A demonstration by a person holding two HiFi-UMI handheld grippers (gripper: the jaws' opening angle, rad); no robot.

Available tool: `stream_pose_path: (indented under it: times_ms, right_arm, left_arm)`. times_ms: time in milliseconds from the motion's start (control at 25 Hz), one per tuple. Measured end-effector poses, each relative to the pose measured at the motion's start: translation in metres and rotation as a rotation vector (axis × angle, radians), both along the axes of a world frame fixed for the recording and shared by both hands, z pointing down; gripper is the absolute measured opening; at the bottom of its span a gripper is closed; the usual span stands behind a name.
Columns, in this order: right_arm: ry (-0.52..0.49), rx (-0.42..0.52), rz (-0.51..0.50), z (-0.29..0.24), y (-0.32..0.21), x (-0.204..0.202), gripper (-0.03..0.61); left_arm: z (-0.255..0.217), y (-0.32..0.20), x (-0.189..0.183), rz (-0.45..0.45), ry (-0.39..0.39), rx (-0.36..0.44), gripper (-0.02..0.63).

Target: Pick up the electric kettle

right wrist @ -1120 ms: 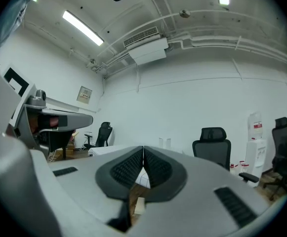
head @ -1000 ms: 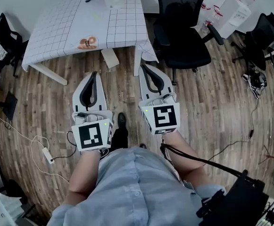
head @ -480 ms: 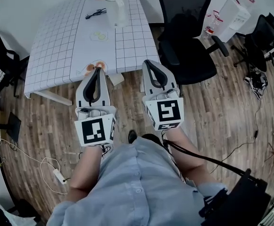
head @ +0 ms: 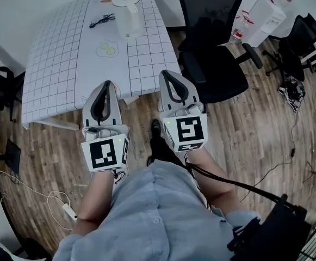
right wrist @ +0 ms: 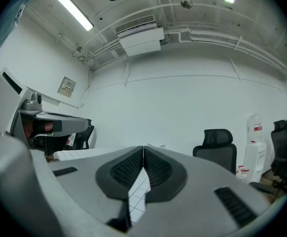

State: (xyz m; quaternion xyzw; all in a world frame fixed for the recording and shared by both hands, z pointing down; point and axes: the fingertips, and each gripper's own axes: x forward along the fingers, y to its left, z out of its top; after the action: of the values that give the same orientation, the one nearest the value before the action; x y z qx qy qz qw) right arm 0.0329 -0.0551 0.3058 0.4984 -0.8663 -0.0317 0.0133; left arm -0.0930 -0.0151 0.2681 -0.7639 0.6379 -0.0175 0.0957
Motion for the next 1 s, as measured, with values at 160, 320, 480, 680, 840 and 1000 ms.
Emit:
stream_pose_path:
  times_ms: [160, 320, 480, 680, 840, 1000]
  right_arm:
    - [-0.002, -0.010, -0.016, 0.010, -0.004, 0.008, 0.002]
    - [-0.025, -0.031, -0.026, 0.020, -0.012, 0.006, 0.002]
    - [-0.036, -0.053, -0.034, 0.028, -0.012, 0.000, 0.002]
    - [-0.036, -0.046, -0.064, 0.031, -0.042, -0.008, 0.002]
    - [-0.045, -0.027, -0.098, 0.018, -0.077, -0.012, 0.002]
    - [-0.054, -0.001, -0.126, 0.006, -0.100, -0.017, 0.003]
  left_arm:
    - [0.009, -0.002, 0.008, -0.018, -0.006, -0.012, 0.002]
    - [0.016, -0.011, 0.008, -0.021, -0.023, -0.022, 0.002]
    - [0.018, -0.012, 0.006, -0.017, -0.037, -0.030, 0.002]
    - [0.023, -0.041, 0.001, -0.041, -0.037, -0.021, 0.002]
    - [0.009, -0.070, 0.000, -0.074, -0.050, -0.003, 0.002]
    - [-0.003, -0.087, -0.004, -0.109, -0.059, 0.025, 0.002]
